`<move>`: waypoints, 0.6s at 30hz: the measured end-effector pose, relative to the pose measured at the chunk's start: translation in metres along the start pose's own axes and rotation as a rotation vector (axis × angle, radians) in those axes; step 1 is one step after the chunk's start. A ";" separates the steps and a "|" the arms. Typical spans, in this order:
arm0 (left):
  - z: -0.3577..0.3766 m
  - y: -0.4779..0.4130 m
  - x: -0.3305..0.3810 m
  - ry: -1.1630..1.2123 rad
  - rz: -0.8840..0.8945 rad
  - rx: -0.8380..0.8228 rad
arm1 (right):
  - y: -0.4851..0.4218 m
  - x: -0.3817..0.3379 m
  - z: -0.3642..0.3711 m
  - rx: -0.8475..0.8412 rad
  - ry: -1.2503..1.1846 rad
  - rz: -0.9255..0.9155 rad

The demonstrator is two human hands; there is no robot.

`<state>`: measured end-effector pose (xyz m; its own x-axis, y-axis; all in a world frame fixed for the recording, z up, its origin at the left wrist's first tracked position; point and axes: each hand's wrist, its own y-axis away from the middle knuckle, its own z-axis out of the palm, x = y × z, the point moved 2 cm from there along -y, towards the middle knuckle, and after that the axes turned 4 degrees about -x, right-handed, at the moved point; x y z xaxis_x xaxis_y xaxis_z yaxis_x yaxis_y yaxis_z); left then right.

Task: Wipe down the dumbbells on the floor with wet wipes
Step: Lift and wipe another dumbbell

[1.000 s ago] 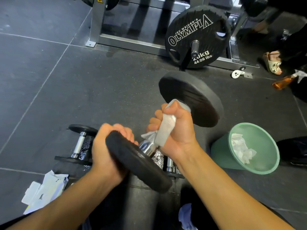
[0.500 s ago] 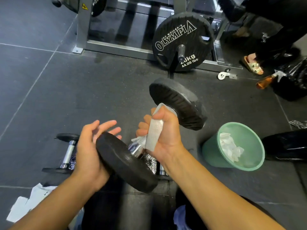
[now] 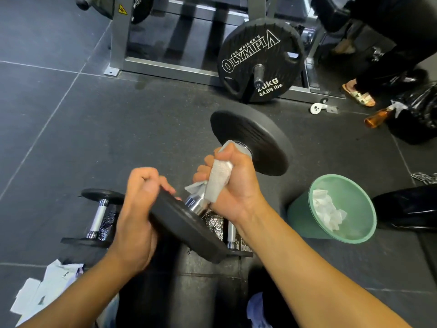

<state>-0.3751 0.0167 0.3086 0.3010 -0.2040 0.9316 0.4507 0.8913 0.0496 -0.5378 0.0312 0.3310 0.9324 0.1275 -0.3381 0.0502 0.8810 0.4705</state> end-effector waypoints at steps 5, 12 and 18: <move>-0.003 0.014 0.014 -0.916 0.697 -0.288 | -0.009 0.003 -0.013 0.123 -0.008 -0.065; 0.002 0.010 -0.025 0.524 -0.872 0.162 | 0.002 0.003 -0.006 -0.115 -0.025 -0.037; 0.006 0.007 -0.026 0.666 -0.756 0.221 | 0.000 0.007 -0.004 -0.048 -0.028 -0.043</move>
<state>-0.3847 0.0309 0.2865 0.4376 -0.8653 0.2444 0.5713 0.4775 0.6675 -0.5330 0.0341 0.3251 0.9395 0.0770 -0.3337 0.0735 0.9063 0.4162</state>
